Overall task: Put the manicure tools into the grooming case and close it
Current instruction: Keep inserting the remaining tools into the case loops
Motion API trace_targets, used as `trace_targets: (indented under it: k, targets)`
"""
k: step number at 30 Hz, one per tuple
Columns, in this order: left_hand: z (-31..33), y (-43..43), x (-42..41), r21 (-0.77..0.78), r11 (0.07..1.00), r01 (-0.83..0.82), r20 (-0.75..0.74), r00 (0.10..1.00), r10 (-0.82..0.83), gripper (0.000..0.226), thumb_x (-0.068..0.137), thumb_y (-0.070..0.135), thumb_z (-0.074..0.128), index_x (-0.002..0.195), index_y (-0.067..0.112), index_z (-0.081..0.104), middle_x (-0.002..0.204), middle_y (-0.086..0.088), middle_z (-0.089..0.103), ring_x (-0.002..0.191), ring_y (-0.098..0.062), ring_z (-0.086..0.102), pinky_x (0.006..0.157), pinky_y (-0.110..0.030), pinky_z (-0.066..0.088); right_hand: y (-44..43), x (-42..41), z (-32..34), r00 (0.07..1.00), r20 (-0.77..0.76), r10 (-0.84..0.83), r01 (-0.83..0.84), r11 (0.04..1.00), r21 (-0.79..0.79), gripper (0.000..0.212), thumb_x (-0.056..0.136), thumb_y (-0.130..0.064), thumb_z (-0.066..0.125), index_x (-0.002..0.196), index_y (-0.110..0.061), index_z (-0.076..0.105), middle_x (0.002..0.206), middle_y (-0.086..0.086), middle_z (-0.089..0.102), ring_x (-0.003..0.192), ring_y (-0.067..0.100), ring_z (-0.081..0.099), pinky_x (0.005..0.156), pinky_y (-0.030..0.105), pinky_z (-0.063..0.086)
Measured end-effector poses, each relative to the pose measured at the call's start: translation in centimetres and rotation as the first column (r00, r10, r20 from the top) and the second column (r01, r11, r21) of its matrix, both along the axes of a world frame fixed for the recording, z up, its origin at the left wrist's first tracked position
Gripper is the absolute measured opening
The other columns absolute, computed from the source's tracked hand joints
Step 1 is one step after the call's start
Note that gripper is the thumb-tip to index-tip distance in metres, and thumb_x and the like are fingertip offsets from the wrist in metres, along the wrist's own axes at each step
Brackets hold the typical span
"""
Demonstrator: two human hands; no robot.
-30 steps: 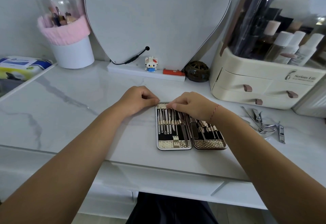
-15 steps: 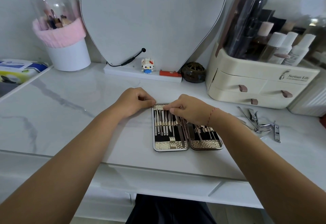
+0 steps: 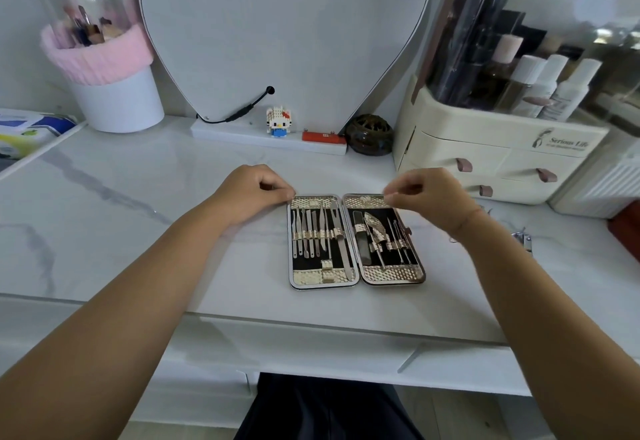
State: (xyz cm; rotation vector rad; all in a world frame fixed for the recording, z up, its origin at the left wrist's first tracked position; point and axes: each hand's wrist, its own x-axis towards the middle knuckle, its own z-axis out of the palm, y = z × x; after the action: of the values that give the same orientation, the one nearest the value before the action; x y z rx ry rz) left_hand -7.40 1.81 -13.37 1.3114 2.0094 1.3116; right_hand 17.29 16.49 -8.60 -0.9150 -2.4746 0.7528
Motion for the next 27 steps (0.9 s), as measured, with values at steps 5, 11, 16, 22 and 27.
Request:
trace_targets:
  k: [5,11,16,22,27]
  targets:
    - [0.2,0.0,0.1,0.004,1.000,0.017,-0.019,1.000,-0.017,0.005,0.076,0.016,0.077,0.076,0.021,0.075,0.091,-0.002,0.068,0.089,-0.016,0.063,0.094,-0.036,0.046,3.0,5.8,-0.2,0.947,0.179,-0.268,0.250,0.961,0.117,0.013,0.070,-0.021,0.078,0.078,-0.011,0.073,0.062,-0.003,0.061,0.059,0.012,0.058,0.053,0.016,0.041]
    - [0.5,-0.1,0.4,0.005,1.000,0.005,-0.031,1.000,-0.005,0.008,0.076,0.015,0.076,0.076,0.022,0.074,0.093,-0.005,0.067,0.085,-0.014,0.060,0.089,-0.030,0.044,3.4,7.4,-0.3,0.922,0.274,-0.272,0.266,0.962,0.058,0.008,0.073,-0.015,0.074,0.069,-0.009,0.071,0.060,0.013,0.066,0.049,0.018,0.053,0.044,0.024,0.045]
    - [0.4,-0.3,0.4,0.011,1.000,-0.005,-0.005,1.000,0.005,0.013,0.074,0.016,0.078,0.071,0.028,0.075,0.089,0.000,0.068,0.087,-0.014,0.062,0.089,-0.030,0.044,3.7,7.1,0.0,0.911,0.334,-0.241,0.278,0.958,-0.066,0.011,0.077,-0.010,0.067,0.070,-0.001,0.067,0.049,0.011,0.057,0.038,0.020,0.047,0.041,0.027,0.049]
    - [0.5,-0.3,0.5,0.009,1.000,-0.010,0.014,1.000,0.010,0.012,0.075,0.016,0.077,0.071,0.027,0.075,0.090,-0.001,0.068,0.086,-0.013,0.061,0.089,-0.030,0.044,4.7,6.7,0.0,0.885,0.417,-0.206,0.240,0.970,-0.030,0.015,0.075,-0.014,0.067,0.070,0.000,0.069,0.056,0.011,0.063,0.045,0.019,0.052,0.049,0.028,0.048]
    - [0.5,-0.3,0.5,-0.001,1.000,-0.010,0.008,1.000,0.010,0.008,0.076,0.016,0.076,0.074,0.023,0.075,0.089,0.002,0.066,0.082,-0.009,0.060,0.085,-0.023,0.043,5.0,6.4,0.6,0.874,0.456,-0.167,0.192,0.981,-0.008,0.011,0.073,-0.016,0.070,0.070,-0.006,0.071,0.068,0.015,0.071,0.056,0.021,0.059,0.060,0.037,0.054]
